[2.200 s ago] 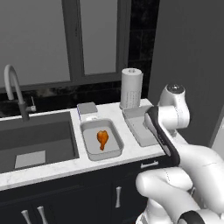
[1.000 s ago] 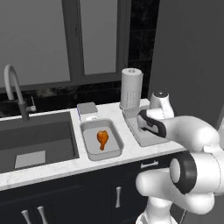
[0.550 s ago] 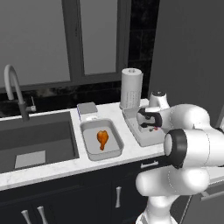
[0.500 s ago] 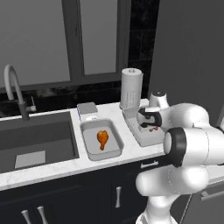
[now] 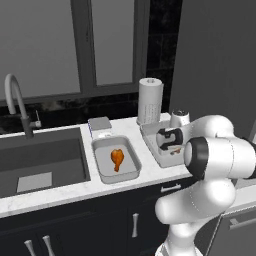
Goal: Place one onion and one chicken drumstick in each tupperware on the nearby counter, to pack two identical lunches.
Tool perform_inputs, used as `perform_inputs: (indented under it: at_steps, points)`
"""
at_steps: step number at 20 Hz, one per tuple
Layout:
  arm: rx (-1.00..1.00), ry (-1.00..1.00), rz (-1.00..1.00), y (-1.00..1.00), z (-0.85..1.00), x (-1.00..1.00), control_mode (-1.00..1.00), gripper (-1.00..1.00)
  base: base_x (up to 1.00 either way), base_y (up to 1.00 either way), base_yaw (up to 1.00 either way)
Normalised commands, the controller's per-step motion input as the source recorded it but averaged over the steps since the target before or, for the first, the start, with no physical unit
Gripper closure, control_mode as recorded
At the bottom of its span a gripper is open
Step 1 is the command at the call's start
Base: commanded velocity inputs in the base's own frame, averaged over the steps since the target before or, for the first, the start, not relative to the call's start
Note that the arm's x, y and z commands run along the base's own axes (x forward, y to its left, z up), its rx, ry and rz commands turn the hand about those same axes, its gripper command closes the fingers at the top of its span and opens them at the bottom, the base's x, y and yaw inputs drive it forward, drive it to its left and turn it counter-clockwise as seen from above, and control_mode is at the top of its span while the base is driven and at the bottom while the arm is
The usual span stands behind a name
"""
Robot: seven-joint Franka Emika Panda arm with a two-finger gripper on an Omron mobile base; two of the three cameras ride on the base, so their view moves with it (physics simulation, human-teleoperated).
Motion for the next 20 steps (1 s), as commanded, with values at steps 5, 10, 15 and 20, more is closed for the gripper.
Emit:
perform_inputs:
  at_steps: [5, 10, 15, 20]
  points:
    - [0.00, 0.00, 0.00, -0.04, -0.16, 0.02, -1.00, 1.00, 0.00, 0.00, 0.00]
    - [0.00, 0.00, 0.00, -0.07, -0.25, 0.01, -1.00, 1.00, 0.00, 0.00, 0.00]
    - [0.00, 0.00, 0.00, -0.11, -0.31, 0.00, -1.00, -1.00, 0.00, 0.00, 0.00]
    - [0.00, 0.00, 0.00, -0.07, -0.14, 0.00, -1.00, -1.00, 0.00, 0.00, 0.00]
